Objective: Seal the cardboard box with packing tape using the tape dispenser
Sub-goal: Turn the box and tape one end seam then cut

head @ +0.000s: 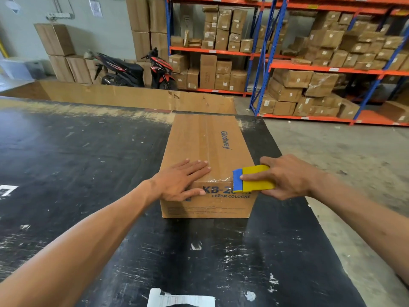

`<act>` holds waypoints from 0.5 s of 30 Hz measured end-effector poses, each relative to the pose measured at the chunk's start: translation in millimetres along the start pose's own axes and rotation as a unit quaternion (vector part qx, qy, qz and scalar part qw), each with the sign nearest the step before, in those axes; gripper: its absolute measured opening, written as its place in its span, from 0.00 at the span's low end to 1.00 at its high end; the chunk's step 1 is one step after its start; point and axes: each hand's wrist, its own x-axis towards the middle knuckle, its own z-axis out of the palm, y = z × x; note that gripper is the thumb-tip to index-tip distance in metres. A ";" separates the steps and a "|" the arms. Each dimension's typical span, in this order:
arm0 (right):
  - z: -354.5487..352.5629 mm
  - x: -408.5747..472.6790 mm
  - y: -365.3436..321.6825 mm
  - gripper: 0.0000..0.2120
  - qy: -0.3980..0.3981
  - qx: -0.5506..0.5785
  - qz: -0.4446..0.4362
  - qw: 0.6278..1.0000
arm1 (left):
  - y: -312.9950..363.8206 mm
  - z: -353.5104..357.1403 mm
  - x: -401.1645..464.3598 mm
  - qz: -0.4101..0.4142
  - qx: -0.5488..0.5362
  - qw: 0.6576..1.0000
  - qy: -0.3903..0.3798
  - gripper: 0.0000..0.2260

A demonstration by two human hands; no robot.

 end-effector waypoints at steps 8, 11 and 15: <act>6.8 -2.6 -1.2 0.25 0.003 -0.008 0.021 1.000 | 32.4 -3.8 44.3 -0.037 0.027 0.999 0.002 0.35; 9.9 -4.1 -1.7 0.24 0.010 0.005 0.040 0.999 | 26.9 1.4 45.7 -0.038 0.008 0.999 -0.030 0.34; 5.9 -6.4 -1.6 0.25 0.012 0.022 0.040 0.999 | 24.2 0.3 46.3 -0.036 0.014 0.999 -0.038 0.35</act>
